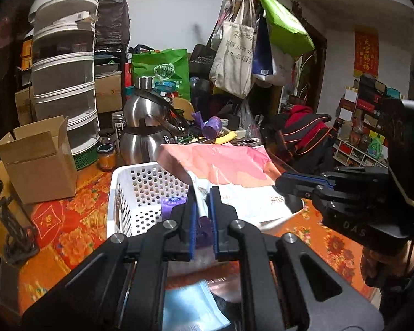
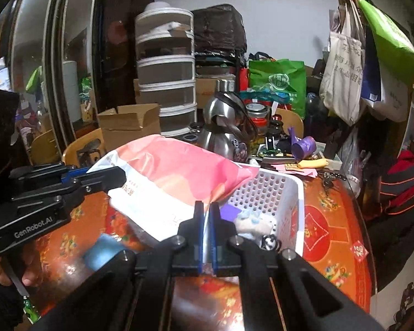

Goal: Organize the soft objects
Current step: 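Lift the pink-and-white packet into the white basket and open the right tool, then move both tools back to the blue wet-wipes pack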

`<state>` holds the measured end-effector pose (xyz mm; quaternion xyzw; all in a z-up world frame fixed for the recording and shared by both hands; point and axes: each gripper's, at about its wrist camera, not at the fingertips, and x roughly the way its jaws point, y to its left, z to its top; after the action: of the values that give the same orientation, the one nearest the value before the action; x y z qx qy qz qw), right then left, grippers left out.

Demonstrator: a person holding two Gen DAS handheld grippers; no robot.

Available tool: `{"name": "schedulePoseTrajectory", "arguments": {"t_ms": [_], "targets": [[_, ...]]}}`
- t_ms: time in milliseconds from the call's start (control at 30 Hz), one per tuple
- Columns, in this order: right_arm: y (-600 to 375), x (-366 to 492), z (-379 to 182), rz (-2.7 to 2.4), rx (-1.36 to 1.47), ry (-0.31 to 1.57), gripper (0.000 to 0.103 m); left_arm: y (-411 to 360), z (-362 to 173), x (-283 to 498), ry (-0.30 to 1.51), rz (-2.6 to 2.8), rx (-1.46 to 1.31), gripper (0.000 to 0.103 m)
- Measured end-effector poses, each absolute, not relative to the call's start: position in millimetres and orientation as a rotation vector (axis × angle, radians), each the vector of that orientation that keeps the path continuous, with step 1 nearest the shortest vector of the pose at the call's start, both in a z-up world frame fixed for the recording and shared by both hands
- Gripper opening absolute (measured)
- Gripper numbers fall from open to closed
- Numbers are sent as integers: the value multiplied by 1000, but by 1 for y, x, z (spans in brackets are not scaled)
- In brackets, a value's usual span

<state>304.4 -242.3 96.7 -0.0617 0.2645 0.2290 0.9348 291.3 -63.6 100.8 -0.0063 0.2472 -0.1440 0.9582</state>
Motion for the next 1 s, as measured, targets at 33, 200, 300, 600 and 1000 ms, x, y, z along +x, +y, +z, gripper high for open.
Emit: {"name": "schedulePoseTrajectory", "arguments": {"t_ms": [33, 200, 300, 600, 1000], "targets": [[-242, 312, 96, 465, -122, 545, 2, -64, 98, 299, 507, -284, -7, 8], [-236, 350, 80, 447, -146, 582, 2, -66, 75, 347, 567, -254, -8, 8], [-231, 370, 64, 436, -159, 607, 2, -65, 55, 371, 604, -232, -11, 8], [-217, 407, 20, 386, -213, 674, 3, -66, 7, 416, 732, -187, -11, 11], [-251, 396, 26, 325, -123, 637, 77, -33, 14, 386, 644, -149, -76, 95]]}}
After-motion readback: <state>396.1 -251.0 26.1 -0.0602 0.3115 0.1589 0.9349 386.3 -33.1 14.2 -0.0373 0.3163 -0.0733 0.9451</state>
